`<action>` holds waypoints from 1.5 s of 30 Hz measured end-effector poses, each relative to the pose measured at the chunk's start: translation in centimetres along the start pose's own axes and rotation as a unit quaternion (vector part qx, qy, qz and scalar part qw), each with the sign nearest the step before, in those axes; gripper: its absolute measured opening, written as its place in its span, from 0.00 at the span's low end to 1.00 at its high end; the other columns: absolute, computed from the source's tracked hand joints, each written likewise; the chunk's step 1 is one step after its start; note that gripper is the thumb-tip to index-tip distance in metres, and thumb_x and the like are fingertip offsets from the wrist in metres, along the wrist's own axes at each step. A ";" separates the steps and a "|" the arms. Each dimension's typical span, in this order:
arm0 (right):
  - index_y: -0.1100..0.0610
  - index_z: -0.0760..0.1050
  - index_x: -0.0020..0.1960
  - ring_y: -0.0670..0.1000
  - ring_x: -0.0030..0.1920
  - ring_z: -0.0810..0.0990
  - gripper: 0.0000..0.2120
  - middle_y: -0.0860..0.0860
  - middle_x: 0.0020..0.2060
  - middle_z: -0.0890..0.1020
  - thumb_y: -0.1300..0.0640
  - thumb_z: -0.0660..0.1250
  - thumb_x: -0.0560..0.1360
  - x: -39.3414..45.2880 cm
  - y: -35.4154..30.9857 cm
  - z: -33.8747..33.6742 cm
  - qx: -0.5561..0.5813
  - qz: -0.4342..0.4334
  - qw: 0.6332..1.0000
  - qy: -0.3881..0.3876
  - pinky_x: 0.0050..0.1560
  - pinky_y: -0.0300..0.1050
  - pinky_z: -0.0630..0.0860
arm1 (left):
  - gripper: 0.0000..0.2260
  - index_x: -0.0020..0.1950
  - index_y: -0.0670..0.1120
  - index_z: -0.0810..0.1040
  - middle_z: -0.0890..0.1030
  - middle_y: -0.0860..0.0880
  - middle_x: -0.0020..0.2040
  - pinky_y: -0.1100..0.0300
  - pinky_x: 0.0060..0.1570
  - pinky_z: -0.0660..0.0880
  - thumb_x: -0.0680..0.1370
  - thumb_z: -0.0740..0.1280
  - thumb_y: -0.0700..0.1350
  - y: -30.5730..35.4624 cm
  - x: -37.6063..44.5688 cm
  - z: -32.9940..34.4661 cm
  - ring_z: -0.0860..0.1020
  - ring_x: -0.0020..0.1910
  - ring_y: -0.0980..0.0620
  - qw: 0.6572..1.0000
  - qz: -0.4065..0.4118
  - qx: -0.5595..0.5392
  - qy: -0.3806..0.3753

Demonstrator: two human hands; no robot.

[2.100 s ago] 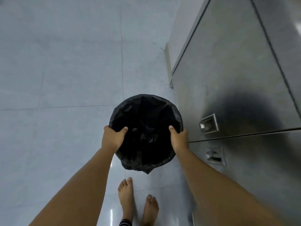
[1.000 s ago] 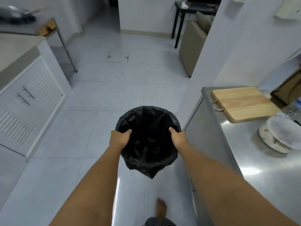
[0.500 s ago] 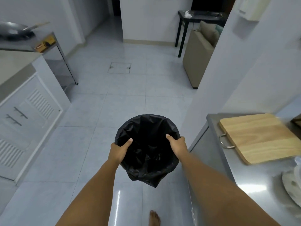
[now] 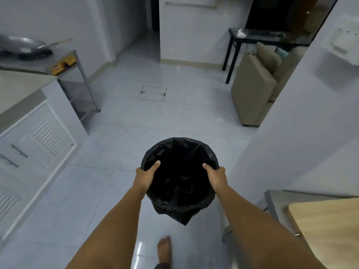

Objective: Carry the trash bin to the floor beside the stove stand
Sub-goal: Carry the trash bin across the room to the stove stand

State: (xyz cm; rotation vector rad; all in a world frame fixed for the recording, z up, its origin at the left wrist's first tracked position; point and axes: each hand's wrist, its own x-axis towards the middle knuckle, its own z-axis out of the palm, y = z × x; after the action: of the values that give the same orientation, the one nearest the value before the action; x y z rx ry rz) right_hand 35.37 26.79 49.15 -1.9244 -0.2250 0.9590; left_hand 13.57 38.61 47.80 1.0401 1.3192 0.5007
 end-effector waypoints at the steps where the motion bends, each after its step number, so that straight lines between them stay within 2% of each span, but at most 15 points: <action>1: 0.61 0.60 0.72 0.61 0.59 0.78 0.35 0.57 0.58 0.76 0.44 0.69 0.74 1.6 -0.8 0.4 0.001 0.001 1.000 -0.003 0.59 0.54 0.75 | 0.52 0.74 0.44 0.69 0.78 0.43 0.66 0.44 0.65 0.74 0.58 0.73 0.72 0.9 1.5 0.5 0.78 0.63 0.41 1.000 0.001 -0.001 -0.002; 5: 0.62 0.60 0.72 0.62 0.59 0.78 0.36 0.60 0.61 0.77 0.44 0.69 0.73 7.7 -4.8 2.3 -0.005 0.014 1.000 0.004 0.60 0.57 0.76 | 0.47 0.74 0.42 0.69 0.77 0.42 0.67 0.45 0.66 0.74 0.63 0.73 0.69 4.9 8.2 2.1 0.77 0.63 0.40 1.000 0.002 -0.007 -0.012; 16: 0.63 0.59 0.74 0.64 0.63 0.76 0.35 0.62 0.65 0.74 0.46 0.68 0.75 22.5 -15.5 6.2 0.012 0.041 0.999 0.027 0.64 0.59 0.73 | 0.51 0.74 0.42 0.68 0.77 0.41 0.67 0.44 0.66 0.73 0.60 0.72 0.70 16.3 24.8 6.2 0.77 0.64 0.39 0.999 0.000 0.009 -0.043; 20: 0.64 0.59 0.73 0.63 0.63 0.75 0.35 0.62 0.65 0.74 0.45 0.67 0.75 29.1 -19.5 6.8 0.018 0.038 0.998 0.038 0.64 0.58 0.73 | 0.45 0.75 0.41 0.67 0.76 0.41 0.68 0.45 0.66 0.73 0.67 0.72 0.67 20.7 31.4 9.3 0.76 0.65 0.39 0.999 0.006 0.016 -0.045; 24: 0.63 0.60 0.74 0.63 0.64 0.75 0.36 0.62 0.65 0.74 0.44 0.67 0.75 35.9 -22.8 7.2 0.028 0.051 0.998 0.037 0.64 0.58 0.72 | 0.48 0.75 0.41 0.65 0.76 0.40 0.68 0.43 0.67 0.72 0.65 0.72 0.68 23.8 37.9 12.6 0.76 0.65 0.38 0.999 -0.010 0.014 -0.040; 27: 0.62 0.59 0.75 0.64 0.65 0.74 0.37 0.62 0.67 0.73 0.43 0.67 0.75 41.0 -25.8 7.1 0.036 0.063 0.997 0.032 0.65 0.58 0.71 | 0.44 0.75 0.40 0.65 0.75 0.41 0.68 0.45 0.66 0.72 0.69 0.72 0.65 26.7 42.3 15.3 0.75 0.66 0.38 0.999 -0.021 0.012 -0.032; 32: 0.63 0.58 0.75 0.64 0.66 0.73 0.37 0.62 0.68 0.73 0.44 0.67 0.75 49.7 -31.3 6.5 0.039 0.086 0.995 0.025 0.66 0.58 0.71 | 0.36 0.72 0.40 0.71 0.78 0.40 0.66 0.46 0.65 0.73 0.73 0.71 0.62 32.6 49.9 20.1 0.77 0.63 0.39 0.999 -0.021 0.025 -0.036; 42: 0.63 0.58 0.75 0.65 0.66 0.73 0.37 0.63 0.69 0.72 0.44 0.67 0.75 66.3 -42.5 7.6 -0.003 0.064 0.998 0.016 0.67 0.60 0.71 | 0.50 0.77 0.41 0.63 0.74 0.40 0.70 0.44 0.68 0.71 0.64 0.72 0.69 42.1 64.8 26.1 0.75 0.67 0.38 0.998 -0.038 0.037 -0.037; 45: 0.63 0.57 0.76 0.65 0.67 0.72 0.38 0.63 0.70 0.70 0.44 0.67 0.76 71.5 -45.8 9.0 -0.009 0.064 0.998 0.011 0.67 0.60 0.70 | 0.49 0.77 0.39 0.61 0.73 0.39 0.71 0.44 0.68 0.70 0.67 0.71 0.67 44.3 70.0 27.4 0.74 0.68 0.37 0.997 -0.054 0.036 -0.032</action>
State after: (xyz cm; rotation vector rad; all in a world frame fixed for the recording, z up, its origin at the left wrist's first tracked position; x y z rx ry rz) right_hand 87.70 94.17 46.27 -1.9839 -0.0990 1.0219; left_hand 66.71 107.77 44.73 1.0289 1.3374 0.3389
